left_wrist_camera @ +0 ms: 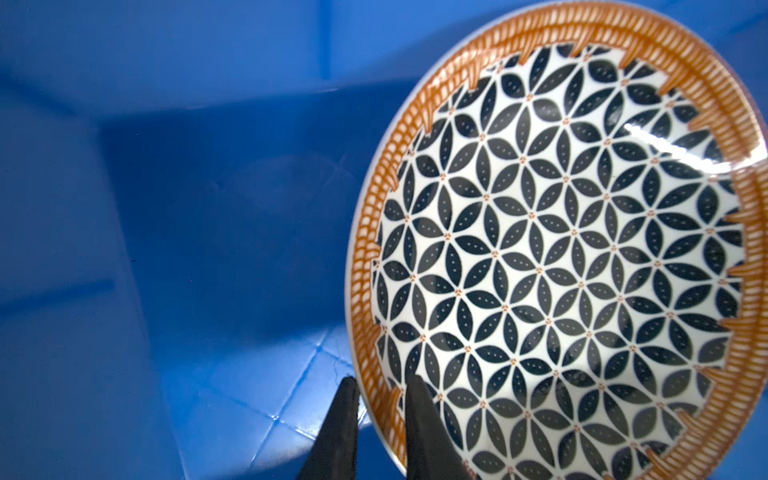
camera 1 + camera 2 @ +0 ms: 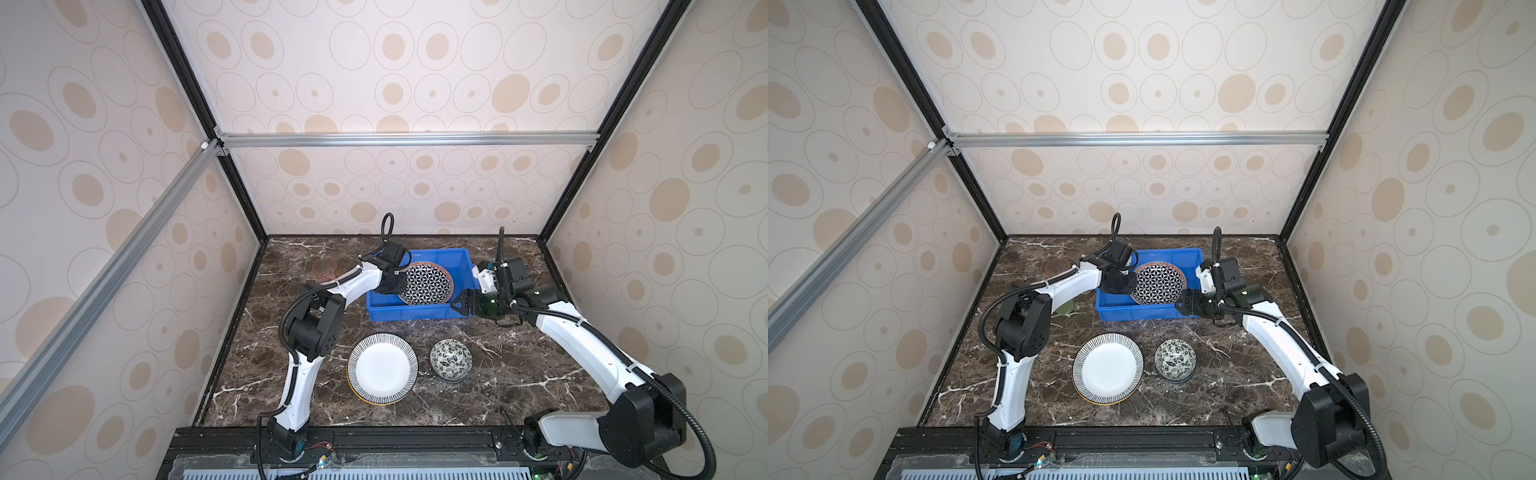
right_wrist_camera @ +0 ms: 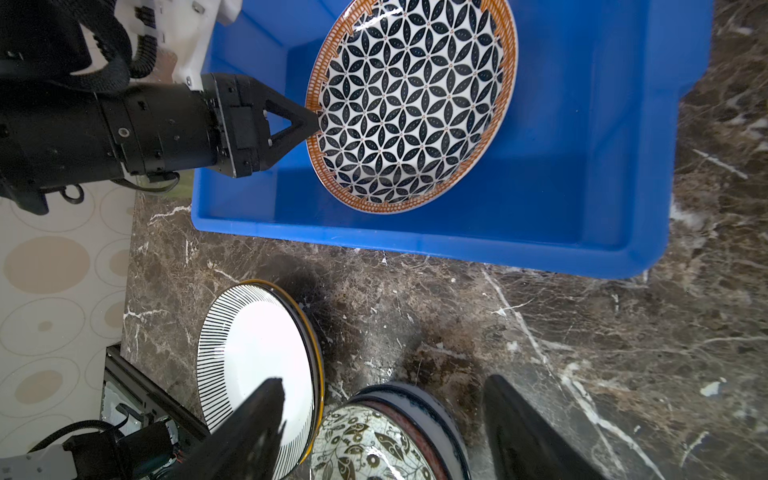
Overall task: Place the mixed dishes into the plastic bin
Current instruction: 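Settle the patterned plate flat in the bin and open the left gripper, then move both grippers down to the yellow-rimmed striped plate on the table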
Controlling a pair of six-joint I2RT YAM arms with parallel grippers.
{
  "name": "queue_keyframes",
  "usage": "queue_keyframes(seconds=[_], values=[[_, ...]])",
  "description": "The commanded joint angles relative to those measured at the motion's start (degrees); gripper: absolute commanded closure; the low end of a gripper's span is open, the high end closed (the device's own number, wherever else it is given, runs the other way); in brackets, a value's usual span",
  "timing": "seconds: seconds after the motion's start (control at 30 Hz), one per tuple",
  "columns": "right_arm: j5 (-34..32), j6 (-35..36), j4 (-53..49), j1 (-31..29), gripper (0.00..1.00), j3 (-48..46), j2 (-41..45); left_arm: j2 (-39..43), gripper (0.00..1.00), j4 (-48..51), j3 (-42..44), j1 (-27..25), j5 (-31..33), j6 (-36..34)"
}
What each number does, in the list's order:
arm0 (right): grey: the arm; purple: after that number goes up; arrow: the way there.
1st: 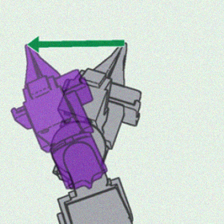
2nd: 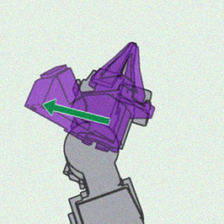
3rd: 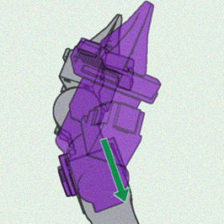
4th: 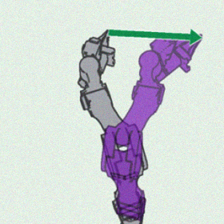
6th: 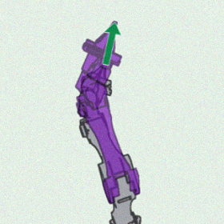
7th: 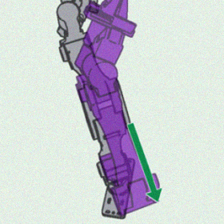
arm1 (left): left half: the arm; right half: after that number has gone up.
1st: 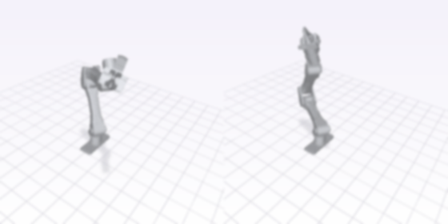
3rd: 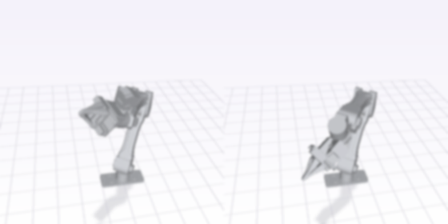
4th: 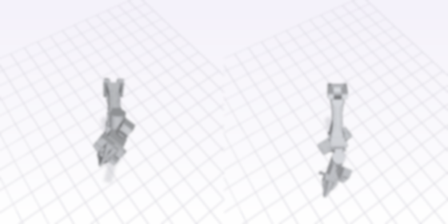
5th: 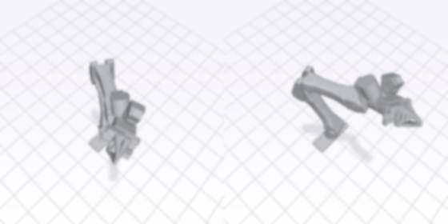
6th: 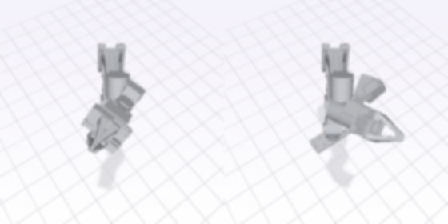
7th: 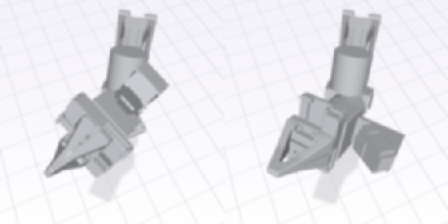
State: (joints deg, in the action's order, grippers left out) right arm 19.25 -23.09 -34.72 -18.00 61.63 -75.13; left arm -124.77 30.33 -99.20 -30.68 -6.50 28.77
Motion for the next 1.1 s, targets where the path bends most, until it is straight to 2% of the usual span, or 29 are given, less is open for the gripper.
queue_keyframes(seconds=[0.0,0.27,0.53,0.83,1.07], values=[[-0.5,0.1,-0.6,-0.4,0.22,-0.8,1.1,-0.3,0.79,-2.2,-2.3,-0.8,-2.5,1.0],[0.0,0.0,-0.2,-0.4,0.22,-0.8,0.8,-0.9,0.79,-4.2,-3.2,-1.1,-4.8,1.4],[0.5,-0.2,0.1,-0.5,0.22,-1.1,0.6,2.5,0.79,-2.0,-3.5,-1.2,-2.4,-0.4],[-1.3,0.6,0.1,-4.0,0.22,0.6,-0.9,14.3,0.78,3.3,-0.6,-1.2,3.1,-1.7],[-3.8,1.6,-1.2,-8.9,0.23,3.6,-3.4,28.7,0.77,3.6,12.8,-1.2,6.2,-2.1]])
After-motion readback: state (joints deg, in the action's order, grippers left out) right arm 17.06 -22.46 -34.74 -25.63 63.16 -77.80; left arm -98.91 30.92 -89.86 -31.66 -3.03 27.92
